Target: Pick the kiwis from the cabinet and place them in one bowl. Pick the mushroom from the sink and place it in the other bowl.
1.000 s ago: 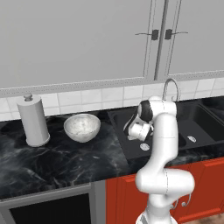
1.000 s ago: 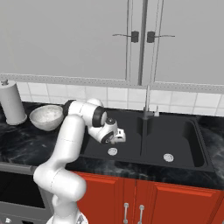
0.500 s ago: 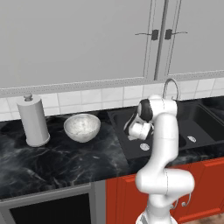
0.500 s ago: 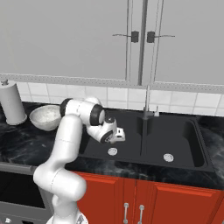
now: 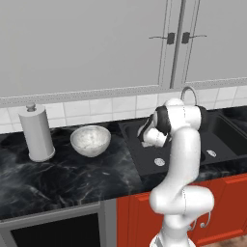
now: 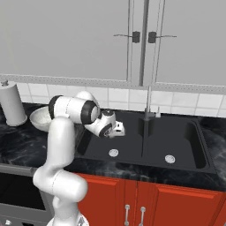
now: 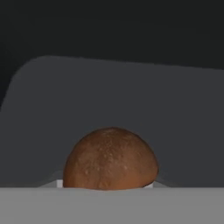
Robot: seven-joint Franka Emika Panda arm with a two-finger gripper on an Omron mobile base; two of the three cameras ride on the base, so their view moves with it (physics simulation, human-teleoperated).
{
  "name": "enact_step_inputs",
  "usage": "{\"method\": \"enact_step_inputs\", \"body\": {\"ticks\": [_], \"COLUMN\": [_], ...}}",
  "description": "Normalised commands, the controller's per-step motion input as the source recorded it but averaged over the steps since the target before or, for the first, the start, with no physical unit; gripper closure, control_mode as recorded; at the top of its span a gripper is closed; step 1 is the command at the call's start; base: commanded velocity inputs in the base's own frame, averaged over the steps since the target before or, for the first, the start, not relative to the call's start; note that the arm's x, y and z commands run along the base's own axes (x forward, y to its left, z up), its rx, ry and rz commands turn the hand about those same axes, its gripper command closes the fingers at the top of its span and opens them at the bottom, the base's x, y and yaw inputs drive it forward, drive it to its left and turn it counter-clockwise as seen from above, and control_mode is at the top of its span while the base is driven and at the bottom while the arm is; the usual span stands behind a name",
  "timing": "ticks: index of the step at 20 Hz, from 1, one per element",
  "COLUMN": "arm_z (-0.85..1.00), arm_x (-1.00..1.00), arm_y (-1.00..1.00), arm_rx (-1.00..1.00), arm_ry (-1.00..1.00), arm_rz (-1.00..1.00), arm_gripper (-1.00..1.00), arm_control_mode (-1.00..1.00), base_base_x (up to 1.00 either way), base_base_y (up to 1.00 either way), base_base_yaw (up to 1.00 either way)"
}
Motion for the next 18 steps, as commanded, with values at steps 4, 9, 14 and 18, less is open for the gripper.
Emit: {"method": "enact_step_inputs", "body": {"ticks": [4,9,14,18], "arm_z": [0.56,0.93,0.95,0.92], "arm_x": [-0.14,-0.30,-0.32,-0.16], "arm_y": [0.12,0.08,0.19,0.35], "arm_rx": [0.05,0.03,0.02,0.00], "arm_ry": [-0.02,-0.02,0.03,0.05], "arm_rz": [-0.04,0.00,0.01,0.08], "arm_gripper": [1.00,1.00,1.00,1.00], "arm_control_mode": [-1.00,-1.00,-1.00,-1.00], "base_base_x": [0.00,0.00,0.00,0.00], "base_base_y": [0.00,0.00,0.00,0.00], "base_base_yaw": [0.00,0.00,0.00,0.00]}}
